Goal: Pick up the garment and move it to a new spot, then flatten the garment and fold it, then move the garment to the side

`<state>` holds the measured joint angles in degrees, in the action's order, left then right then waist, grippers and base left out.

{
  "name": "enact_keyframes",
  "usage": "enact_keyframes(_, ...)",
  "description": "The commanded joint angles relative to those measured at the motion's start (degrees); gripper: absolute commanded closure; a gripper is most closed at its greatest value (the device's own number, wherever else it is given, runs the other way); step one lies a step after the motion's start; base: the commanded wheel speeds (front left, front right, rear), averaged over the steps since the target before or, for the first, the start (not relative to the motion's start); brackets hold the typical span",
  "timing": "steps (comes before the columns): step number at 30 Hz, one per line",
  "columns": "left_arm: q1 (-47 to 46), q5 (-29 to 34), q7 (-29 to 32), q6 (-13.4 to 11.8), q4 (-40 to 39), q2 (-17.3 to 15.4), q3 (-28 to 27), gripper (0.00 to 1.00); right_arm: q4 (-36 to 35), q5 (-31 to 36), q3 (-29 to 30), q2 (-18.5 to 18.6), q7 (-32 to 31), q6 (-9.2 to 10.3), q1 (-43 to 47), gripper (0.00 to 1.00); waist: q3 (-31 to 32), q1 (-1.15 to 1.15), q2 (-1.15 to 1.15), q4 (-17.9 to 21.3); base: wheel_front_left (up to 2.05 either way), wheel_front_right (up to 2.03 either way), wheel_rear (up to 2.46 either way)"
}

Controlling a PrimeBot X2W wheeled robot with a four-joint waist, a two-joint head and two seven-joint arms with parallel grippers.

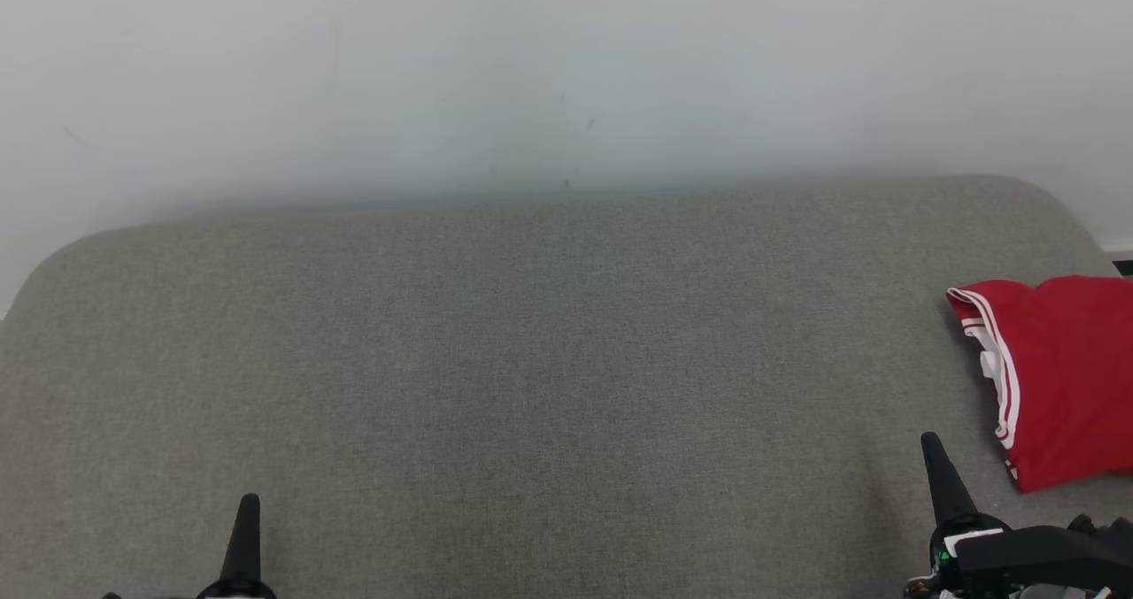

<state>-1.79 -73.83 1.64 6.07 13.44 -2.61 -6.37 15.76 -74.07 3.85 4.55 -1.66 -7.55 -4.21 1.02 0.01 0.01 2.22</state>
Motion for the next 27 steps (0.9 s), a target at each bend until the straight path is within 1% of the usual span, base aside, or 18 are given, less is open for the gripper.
enact_keyframes(1,-1.23,-0.92,0.38,0.36,-0.16,-0.29,-0.13,1.00,-0.52,-1.10,0.32,-0.12,-0.38,0.08,-0.94,1.00,-0.03,0.00,-0.01,-0.05,0.00,0.00,0.00)
enact_keyframes(12,-2.45,-6.80,1.88,0.71,0.12,-0.32,-0.17,1.00,-1.00,-6.71,1.14,-0.65,-1.86,0.09,-1.37,1.00,-0.36,0.00,-0.01,-0.66,0.00,0.00,0.00)
enact_keyframes(27,-3.67,-13.12,3.55,1.12,0.45,-0.36,-0.20,1.00,-1.44,-12.90,2.05,-1.26,-3.51,0.10,-1.86,1.00,-0.77,0.00,-0.01,-1.43,0.00,0.00,0.00)
